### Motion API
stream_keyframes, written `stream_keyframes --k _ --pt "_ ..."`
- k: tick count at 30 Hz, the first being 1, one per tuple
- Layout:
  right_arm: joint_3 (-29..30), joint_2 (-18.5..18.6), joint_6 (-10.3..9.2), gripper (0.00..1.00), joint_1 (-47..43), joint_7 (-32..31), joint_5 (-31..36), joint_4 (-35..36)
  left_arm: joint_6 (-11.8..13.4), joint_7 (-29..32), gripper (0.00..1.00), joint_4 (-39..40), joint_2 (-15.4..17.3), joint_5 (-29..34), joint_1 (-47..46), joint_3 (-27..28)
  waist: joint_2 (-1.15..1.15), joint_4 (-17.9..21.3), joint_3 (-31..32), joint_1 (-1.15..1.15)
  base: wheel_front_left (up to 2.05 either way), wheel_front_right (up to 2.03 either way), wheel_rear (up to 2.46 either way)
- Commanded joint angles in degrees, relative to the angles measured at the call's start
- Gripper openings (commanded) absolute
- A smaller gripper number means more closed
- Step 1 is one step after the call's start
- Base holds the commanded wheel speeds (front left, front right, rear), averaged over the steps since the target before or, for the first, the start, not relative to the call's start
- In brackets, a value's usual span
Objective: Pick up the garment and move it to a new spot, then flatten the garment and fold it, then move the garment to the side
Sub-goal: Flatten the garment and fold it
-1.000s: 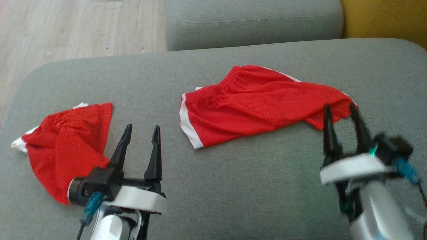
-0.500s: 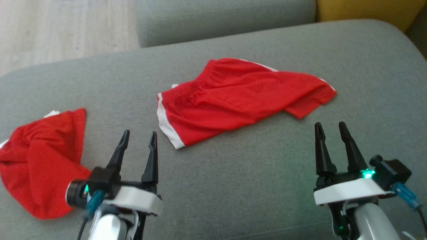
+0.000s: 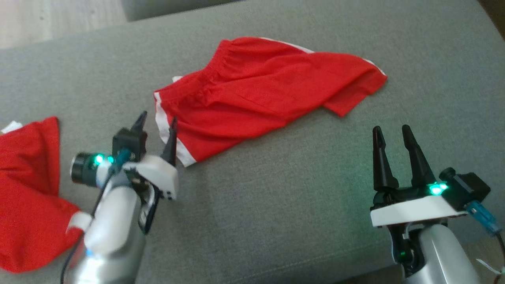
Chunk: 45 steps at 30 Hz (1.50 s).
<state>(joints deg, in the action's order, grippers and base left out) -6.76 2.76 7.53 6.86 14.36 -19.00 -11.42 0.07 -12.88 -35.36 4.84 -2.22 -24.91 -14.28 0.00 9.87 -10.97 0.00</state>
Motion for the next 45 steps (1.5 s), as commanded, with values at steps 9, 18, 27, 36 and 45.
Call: stream_keyframes --k 9,18,27,36,45 --pt "-2.3 0.1 -0.04 1.00 2.9 0.6 -0.8 2.2 0.9 -0.5 1.00 -10.0 3.3 1.1 -10.9 1.8 0.00 1.9 -3.5 0.00 0.00 0.00 0.00" --pt "-3.1 0.1 -0.04 1.00 3.4 0.6 -1.2 2.0 -1.9 -1.4 1.00 -17.2 1.9 -1.2 -15.5 1.5 0.00 2.5 -4.5 0.00 0.00 0.00 0.00" --pt "-3.1 0.1 -0.04 1.00 3.7 0.6 -1.6 1.7 -4.3 -1.7 0.00 -21.8 1.2 -2.7 -18.8 0.5 0.00 3.0 -4.4 0.00 0.00 0.00 0.00" --pt "-3.1 0.1 -0.04 1.00 3.1 0.6 -2.0 1.1 -5.3 -2.1 0.00 -2.4 -0.5 -0.9 -14.0 -4.1 0.00 1.4 -0.9 0.00 0.00 0.00 0.00" --pt "-3.4 0.1 -0.04 1.00 2.3 0.6 -3.6 0.2 -6.9 -2.1 0.00 13.4 -1.6 -0.3 -9.3 -14.5 0.00 1.0 2.7 0.00 0.00 0.00 0.00"
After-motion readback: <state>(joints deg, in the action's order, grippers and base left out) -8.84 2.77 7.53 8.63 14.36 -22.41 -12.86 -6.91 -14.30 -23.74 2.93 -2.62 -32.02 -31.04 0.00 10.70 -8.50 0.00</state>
